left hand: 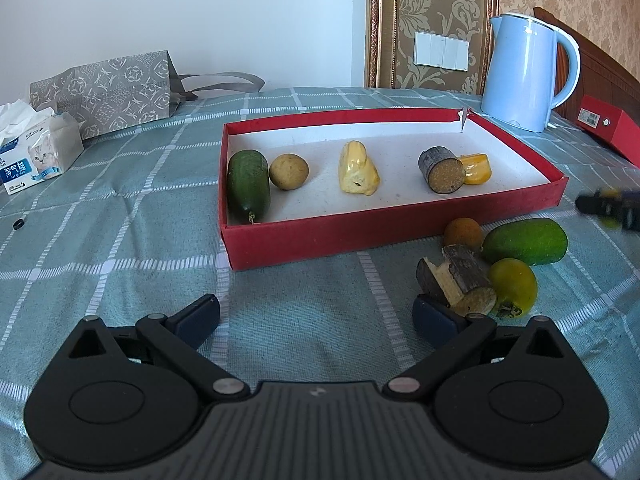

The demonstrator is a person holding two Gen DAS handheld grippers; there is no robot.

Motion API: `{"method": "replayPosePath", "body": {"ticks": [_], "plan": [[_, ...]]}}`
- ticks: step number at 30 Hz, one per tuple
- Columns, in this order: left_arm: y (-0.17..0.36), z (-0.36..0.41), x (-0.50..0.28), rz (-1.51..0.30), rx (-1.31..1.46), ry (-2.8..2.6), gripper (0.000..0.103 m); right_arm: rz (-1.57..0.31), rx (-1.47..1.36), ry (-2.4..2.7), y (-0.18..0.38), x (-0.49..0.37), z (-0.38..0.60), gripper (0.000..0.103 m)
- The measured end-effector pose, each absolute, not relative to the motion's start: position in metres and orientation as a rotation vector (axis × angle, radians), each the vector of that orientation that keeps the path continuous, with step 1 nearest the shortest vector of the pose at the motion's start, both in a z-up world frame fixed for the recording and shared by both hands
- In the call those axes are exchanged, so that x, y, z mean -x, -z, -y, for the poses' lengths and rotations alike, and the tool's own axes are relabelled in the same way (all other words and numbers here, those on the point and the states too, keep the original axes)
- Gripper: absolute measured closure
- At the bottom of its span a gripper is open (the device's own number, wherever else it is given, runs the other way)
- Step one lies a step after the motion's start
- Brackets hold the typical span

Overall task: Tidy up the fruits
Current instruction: 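Carry the green tomato over the tray with the right gripper, then lower the green tomato into the tray and open the right gripper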

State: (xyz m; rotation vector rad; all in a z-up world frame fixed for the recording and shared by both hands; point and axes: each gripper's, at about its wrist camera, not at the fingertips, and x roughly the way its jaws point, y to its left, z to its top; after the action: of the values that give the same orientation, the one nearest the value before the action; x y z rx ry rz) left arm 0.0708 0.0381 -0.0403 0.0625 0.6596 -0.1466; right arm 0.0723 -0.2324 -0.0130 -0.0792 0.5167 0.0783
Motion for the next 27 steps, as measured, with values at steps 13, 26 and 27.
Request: {"method": "replayPosePath", "body": {"ticks": [13,26,27], "plan": [[0.040,-0.038,-0.071,-0.660,-0.063,0.147,0.000,-0.535,0.188,-0.059,-0.001,-0.162,0.216,0.071],[0.040,-0.038,-0.071,-0.659,-0.063,0.147,0.000,-0.599,0.290,-0.075,0.031,-0.208,0.188,0.061],[0.040,-0.038,-0.071,-0.659,-0.063,0.147,0.000,-0.596,0.296,-0.073,0.032,-0.207,0.188,0.060]]}}
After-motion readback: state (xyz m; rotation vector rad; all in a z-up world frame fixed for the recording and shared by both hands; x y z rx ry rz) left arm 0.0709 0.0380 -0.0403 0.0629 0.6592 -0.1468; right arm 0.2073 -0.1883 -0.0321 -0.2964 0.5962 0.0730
